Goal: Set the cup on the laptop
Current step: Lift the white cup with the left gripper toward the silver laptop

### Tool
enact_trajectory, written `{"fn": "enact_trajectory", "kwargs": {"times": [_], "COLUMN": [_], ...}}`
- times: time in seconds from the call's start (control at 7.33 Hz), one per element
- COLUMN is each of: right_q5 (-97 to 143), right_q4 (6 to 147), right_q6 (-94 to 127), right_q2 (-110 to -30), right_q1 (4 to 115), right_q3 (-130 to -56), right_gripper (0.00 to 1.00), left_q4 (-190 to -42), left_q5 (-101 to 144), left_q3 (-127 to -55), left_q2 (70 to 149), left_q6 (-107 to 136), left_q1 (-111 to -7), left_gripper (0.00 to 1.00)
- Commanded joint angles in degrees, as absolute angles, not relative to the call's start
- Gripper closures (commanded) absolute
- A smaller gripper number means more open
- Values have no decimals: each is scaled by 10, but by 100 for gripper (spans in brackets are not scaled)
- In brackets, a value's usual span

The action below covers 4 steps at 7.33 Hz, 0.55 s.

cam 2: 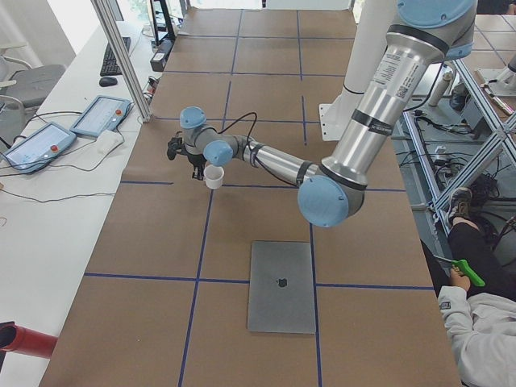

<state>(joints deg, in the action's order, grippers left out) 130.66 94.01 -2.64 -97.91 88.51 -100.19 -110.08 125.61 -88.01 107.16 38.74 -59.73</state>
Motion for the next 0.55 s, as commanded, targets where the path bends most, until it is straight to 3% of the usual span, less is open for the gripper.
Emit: {"fn": "enact_trajectory", "kwargs": {"times": [0.0, 0.14, 0.41], "right_q5": [1307, 1307, 1307], "right_q4": [940, 940, 940], "right_q6": [-26, -26, -26], "right_q2": [-979, -979, -979], "right_q1": [885, 885, 885], "right_q3": [-1002, -1002, -1002], "right_gripper": [0, 0, 0], "left_q4": [-1157, -1218, -1245], "left_q5": [1259, 1259, 1259], "left_q3": [-947, -946, -951], "left_q2": [910, 835, 761], "left_q6": [321, 286, 294], "left_q1": [-629, -644, -651], "left_gripper": [100, 100, 100]}}
